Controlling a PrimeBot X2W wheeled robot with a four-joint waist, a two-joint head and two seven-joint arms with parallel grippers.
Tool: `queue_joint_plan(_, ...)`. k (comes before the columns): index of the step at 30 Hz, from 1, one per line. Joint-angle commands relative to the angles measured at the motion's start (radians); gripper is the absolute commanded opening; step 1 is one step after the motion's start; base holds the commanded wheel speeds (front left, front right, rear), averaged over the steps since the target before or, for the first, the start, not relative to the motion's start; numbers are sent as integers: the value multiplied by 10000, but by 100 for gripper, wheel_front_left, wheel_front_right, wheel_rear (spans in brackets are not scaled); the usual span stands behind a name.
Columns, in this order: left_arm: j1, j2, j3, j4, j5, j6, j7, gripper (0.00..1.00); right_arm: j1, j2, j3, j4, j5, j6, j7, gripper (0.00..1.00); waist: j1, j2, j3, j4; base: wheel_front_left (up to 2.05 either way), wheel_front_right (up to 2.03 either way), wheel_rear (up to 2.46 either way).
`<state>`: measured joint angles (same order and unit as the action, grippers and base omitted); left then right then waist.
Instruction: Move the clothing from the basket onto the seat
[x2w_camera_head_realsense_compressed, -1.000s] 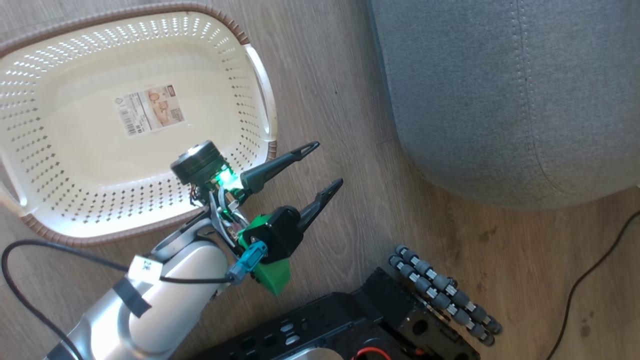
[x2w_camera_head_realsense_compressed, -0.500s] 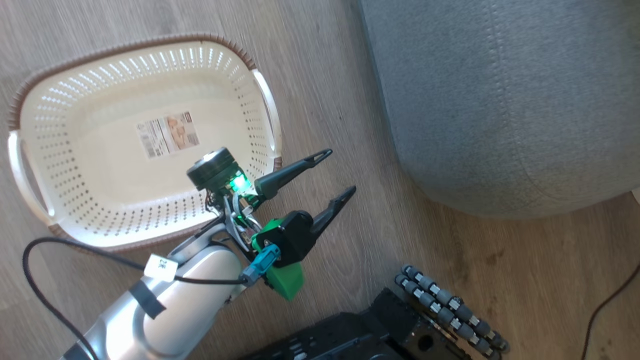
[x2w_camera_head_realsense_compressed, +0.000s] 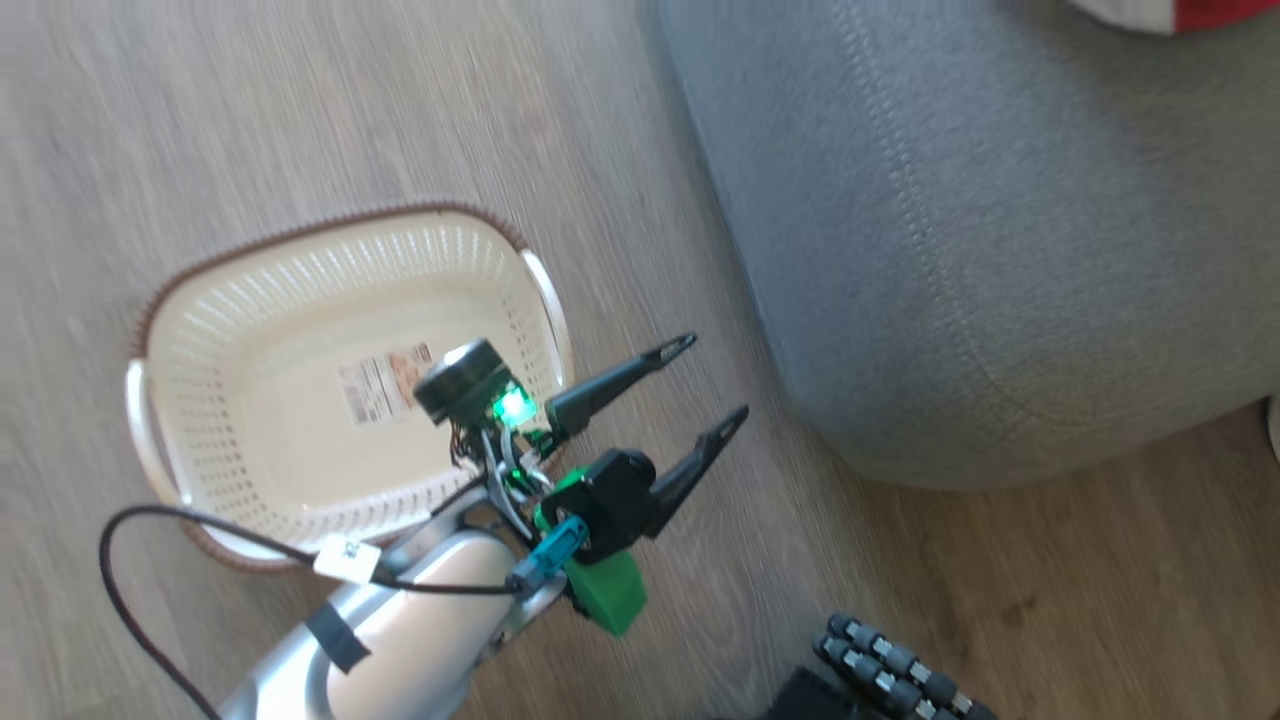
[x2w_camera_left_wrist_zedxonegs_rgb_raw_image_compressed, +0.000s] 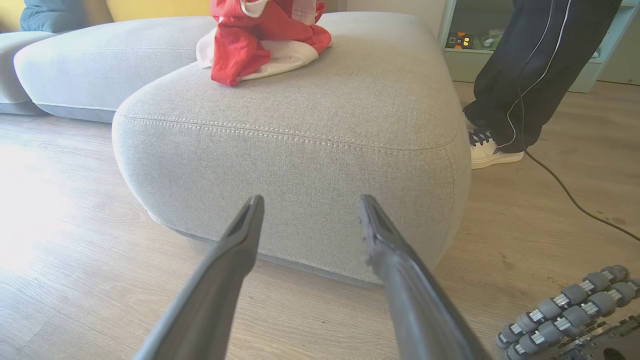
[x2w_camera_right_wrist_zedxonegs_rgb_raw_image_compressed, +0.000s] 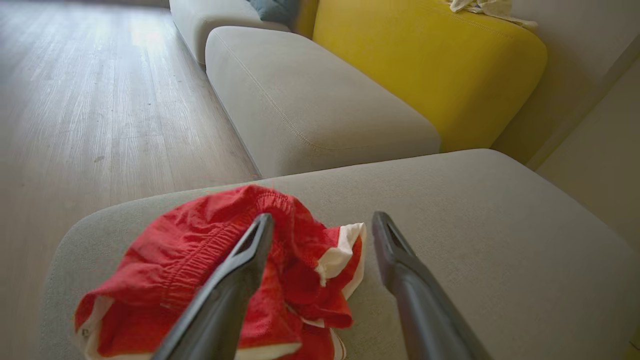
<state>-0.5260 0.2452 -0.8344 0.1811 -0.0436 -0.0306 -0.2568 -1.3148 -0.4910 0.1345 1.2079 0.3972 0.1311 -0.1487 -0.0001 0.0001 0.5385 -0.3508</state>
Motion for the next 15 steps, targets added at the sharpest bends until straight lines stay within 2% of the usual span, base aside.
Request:
queue_joint_plan(1, 192, -134, 368, -248, -42, 65, -49, 100, 161, -391, 197, -431, 153, -4, 74, 100, 1, -1, -788, 83, 0, 0, 0)
queue_joint_plan(9, 986, -720, 949, -441, -191, 178, -49, 100, 784, -1172, 1300, -1979, 796, -4, -394, 100, 1, -1, -2429, 784, 0, 0, 0)
queue_joint_plan(15, 1566, -951, 1714, -726, -213, 346, -49, 100, 1585, -1583, 1785, -3700, 1345, -4, -842, 100, 1, -1, -3192, 1496, 0, 0, 0)
